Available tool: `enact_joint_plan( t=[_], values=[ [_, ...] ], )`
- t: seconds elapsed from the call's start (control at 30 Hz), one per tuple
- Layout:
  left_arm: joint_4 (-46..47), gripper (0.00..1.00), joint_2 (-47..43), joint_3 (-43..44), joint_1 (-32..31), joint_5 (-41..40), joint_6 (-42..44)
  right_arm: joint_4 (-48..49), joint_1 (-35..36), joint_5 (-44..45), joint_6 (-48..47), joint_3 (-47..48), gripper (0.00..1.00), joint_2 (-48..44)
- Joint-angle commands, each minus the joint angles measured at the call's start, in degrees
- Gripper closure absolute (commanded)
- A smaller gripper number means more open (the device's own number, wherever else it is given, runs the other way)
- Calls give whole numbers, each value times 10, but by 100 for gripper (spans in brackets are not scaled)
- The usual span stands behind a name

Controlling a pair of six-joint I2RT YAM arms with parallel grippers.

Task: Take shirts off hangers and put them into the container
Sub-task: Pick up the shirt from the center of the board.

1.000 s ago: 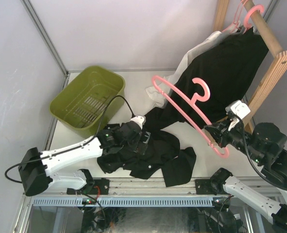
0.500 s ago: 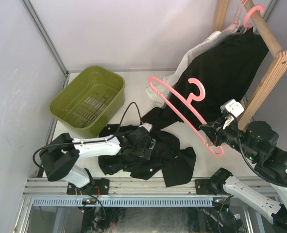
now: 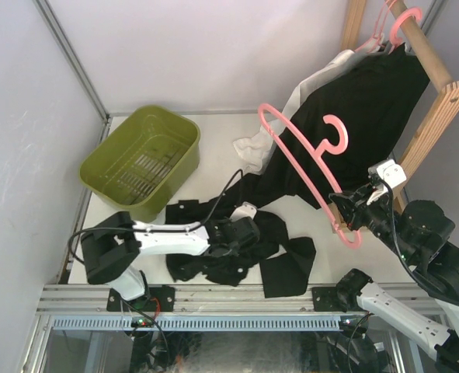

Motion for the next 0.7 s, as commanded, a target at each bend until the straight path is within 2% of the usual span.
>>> enact_joint_plan(
  t=[0.0,0.1,0.23,0.43,0.67],
  values=[
    [-211,100,-137,62,6,-150,24,40,-2,11,18,2,100,-2],
    [-259,100,-238,157,40,-199,77,48,-2,14,22,-8,100,-3],
    [-306,100,-291,281,105,-230,160,56,-2,8,31,-13,100,-3],
    [-331,100,-281,443,214,-248,275,68,-2,-8,41,-25,100,-5],
    [-360,100,-210,650,328,-234,358,77,-2,-39,56,-34,100,1]
  ],
)
